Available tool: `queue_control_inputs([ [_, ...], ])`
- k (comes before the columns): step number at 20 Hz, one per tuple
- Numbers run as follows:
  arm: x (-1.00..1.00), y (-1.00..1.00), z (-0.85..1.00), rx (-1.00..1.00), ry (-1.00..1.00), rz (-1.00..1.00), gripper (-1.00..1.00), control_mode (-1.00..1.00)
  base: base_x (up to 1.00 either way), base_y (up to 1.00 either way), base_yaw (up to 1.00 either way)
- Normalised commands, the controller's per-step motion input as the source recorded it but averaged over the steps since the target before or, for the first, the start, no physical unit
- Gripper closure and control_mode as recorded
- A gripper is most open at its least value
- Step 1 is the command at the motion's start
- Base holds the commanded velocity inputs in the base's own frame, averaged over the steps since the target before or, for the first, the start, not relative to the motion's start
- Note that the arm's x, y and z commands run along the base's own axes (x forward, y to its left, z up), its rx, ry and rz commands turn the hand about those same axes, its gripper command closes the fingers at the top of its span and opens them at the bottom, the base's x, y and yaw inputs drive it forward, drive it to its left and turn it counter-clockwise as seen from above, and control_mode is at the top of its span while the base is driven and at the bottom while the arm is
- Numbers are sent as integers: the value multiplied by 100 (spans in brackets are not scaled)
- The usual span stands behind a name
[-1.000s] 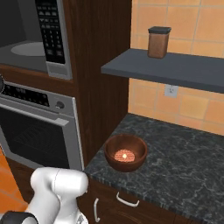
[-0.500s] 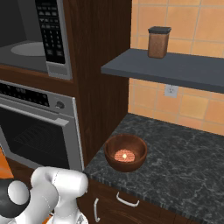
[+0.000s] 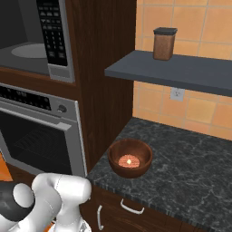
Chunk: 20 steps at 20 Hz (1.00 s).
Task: Open the microwave, place the bowl with waffle inside the microwave, then close the microwave door and turn it on.
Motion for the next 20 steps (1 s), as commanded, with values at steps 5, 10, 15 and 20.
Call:
queue_control_inputs([
  [5,-19,-100,-16,0,-13,-8,-100,-100,0,0,0],
  [10,-50,-100,-47,0,-19,-13,-100,-100,0,0,0],
  [15,-51,-100,-30,-7,-17,-18,-100,-100,0,0,0],
  [20,-14,-100,-1,-14,-12,-18,-100,-100,0,0,0],
])
